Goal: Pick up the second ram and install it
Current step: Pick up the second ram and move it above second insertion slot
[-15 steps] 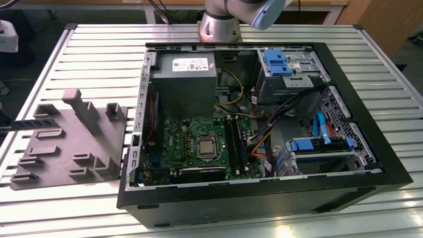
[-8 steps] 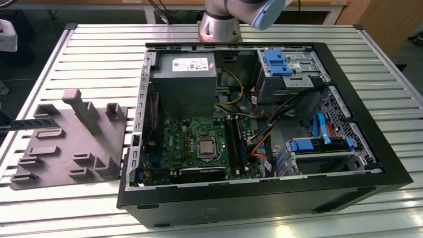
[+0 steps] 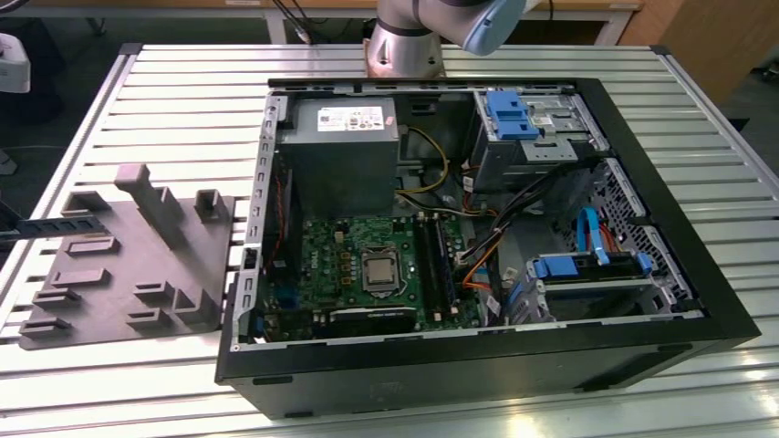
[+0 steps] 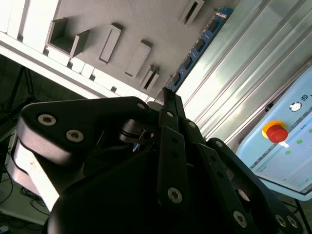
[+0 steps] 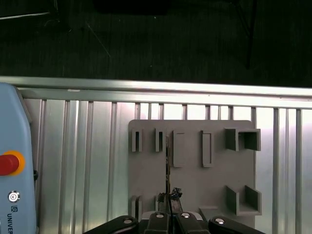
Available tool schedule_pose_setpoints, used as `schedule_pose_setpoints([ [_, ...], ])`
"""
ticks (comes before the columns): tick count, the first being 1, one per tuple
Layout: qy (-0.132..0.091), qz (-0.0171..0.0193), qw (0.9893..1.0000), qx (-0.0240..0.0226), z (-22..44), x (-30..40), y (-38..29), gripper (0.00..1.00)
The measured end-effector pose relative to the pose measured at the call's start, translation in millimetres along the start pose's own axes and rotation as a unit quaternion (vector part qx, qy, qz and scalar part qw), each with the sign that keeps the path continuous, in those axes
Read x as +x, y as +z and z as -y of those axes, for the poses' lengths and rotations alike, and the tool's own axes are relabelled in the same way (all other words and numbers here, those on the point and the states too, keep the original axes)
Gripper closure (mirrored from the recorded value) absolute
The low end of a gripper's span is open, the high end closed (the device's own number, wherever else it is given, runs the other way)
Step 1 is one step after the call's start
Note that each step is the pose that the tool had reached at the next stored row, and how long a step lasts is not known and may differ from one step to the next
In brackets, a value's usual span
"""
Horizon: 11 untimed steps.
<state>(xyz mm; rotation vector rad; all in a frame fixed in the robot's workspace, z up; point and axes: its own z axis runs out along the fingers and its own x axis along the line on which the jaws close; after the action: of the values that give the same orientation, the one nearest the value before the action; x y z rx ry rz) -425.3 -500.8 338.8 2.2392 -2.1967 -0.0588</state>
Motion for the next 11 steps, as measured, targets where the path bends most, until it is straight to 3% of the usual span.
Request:
schedule_pose_setpoints([
  [11,0.000,0.0001,1.0000,0.0001,-0.1,-0.1,-5.5,0.88],
])
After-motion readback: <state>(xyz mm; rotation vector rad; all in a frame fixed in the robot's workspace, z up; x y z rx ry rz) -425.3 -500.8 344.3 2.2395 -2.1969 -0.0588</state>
